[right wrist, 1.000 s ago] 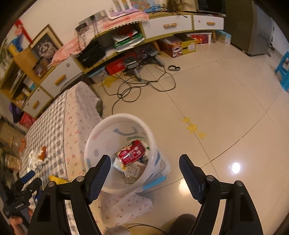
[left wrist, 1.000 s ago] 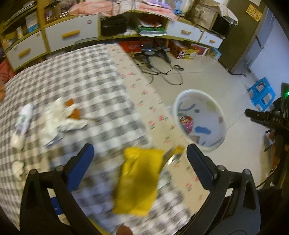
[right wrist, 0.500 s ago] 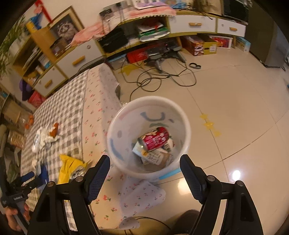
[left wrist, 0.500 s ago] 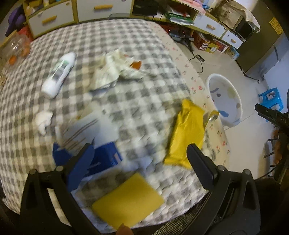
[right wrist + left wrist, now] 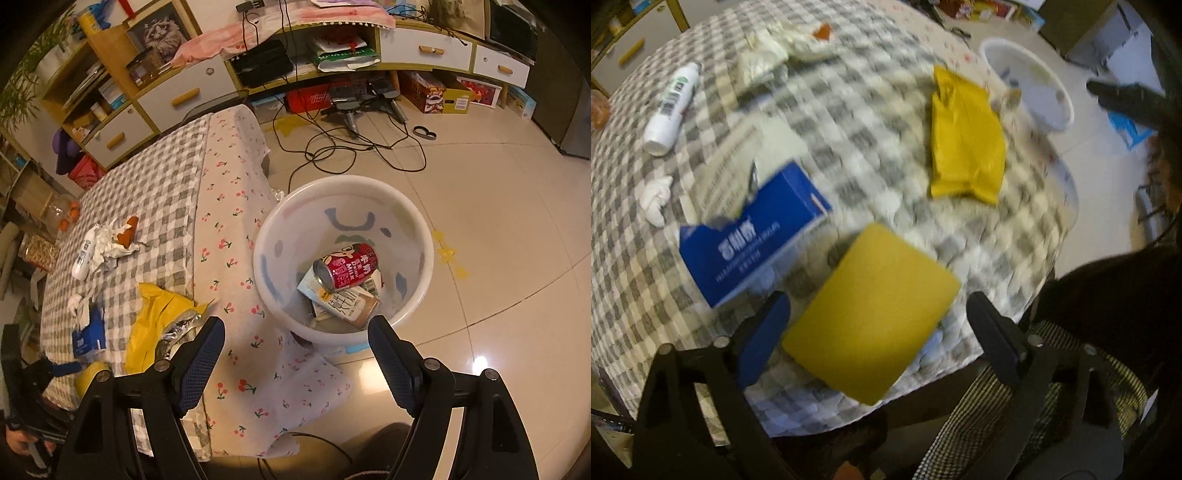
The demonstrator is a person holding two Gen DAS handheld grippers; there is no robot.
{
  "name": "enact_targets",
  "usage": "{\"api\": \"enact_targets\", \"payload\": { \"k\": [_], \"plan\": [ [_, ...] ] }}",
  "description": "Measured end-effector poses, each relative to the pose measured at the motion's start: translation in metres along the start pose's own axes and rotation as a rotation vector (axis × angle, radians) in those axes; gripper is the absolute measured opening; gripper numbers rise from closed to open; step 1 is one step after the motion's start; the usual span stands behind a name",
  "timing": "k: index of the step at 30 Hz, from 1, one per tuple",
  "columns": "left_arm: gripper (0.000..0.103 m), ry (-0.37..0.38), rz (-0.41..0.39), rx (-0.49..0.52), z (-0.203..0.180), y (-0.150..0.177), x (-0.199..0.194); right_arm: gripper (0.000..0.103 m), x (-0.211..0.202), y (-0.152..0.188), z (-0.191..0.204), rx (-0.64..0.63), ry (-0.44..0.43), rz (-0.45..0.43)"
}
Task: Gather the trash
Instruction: 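Grasp the yellow sponge with the left tool while the right tool grasps the yellow snack bag, then lift the yellow snack bag with the right tool toward the bin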
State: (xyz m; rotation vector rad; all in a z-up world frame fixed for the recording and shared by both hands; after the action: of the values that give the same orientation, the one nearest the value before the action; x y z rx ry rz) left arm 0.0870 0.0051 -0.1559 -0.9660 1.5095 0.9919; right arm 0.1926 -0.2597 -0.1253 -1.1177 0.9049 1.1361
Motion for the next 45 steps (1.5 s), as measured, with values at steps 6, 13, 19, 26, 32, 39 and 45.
{"api": "enact_targets", "payload": {
  "k": [6,13,19,26,32,39,45],
  "plan": [
    [0.076,-0.005,0.018,-0.018,0.004,0.003,0.011,0.082,0.006,0.004,0.010,-0.020,0.002,0.015],
    [0.071,0.027,-0.092,-0.071,0.016,-0.006,-0.020,0.082,0.016,0.007,0.036,-0.057,0.000,0.038],
    [0.071,0.078,-0.211,-0.208,0.045,-0.010,-0.050,0.082,0.033,0.013,0.075,-0.115,-0.016,0.081],
    [0.071,0.090,-0.299,-0.321,0.067,-0.005,-0.070,0.082,0.057,0.027,0.132,-0.185,-0.049,0.140],
    [0.071,0.101,-0.298,-0.350,0.076,-0.001,-0.067,0.082,0.082,0.032,0.167,-0.185,-0.070,0.192],
    [0.071,0.088,-0.307,-0.374,0.083,0.006,-0.066,0.082,0.103,0.028,0.173,-0.065,-0.035,0.172],
    [0.071,0.093,-0.306,-0.401,0.085,0.009,-0.062,0.082,0.107,0.026,0.185,-0.088,0.045,0.115]
  ]
}}
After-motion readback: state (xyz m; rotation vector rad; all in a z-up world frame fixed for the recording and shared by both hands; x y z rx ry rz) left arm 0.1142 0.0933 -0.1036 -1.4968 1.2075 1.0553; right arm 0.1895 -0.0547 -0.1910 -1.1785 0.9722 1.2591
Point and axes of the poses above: each gripper's, at about its wrist camera, not at the fingertips, and x roughly the way its jaws point, z to its left, y to its underside, the point moved 8 cm from there along x, roughly the way its jaws point, and after that the axes turned 15 degrees about z, right-handed, at the moved point
